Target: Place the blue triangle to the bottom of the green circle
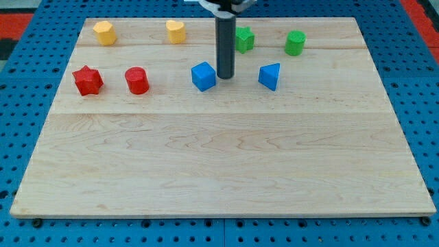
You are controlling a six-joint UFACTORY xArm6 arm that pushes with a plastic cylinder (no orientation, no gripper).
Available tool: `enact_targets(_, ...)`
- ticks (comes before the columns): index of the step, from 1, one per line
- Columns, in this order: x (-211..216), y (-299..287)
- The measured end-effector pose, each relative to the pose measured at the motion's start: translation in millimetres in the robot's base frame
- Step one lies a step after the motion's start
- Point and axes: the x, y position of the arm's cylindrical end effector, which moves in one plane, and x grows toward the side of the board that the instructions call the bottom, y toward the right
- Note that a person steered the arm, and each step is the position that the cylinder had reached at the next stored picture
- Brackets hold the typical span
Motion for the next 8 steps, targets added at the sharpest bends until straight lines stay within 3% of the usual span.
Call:
enact_targets(1,16,2)
enact_targets(2,44,51)
enact_targets(3,44,92)
enact_targets(5,-19,62)
enact_targets(8,-28,102)
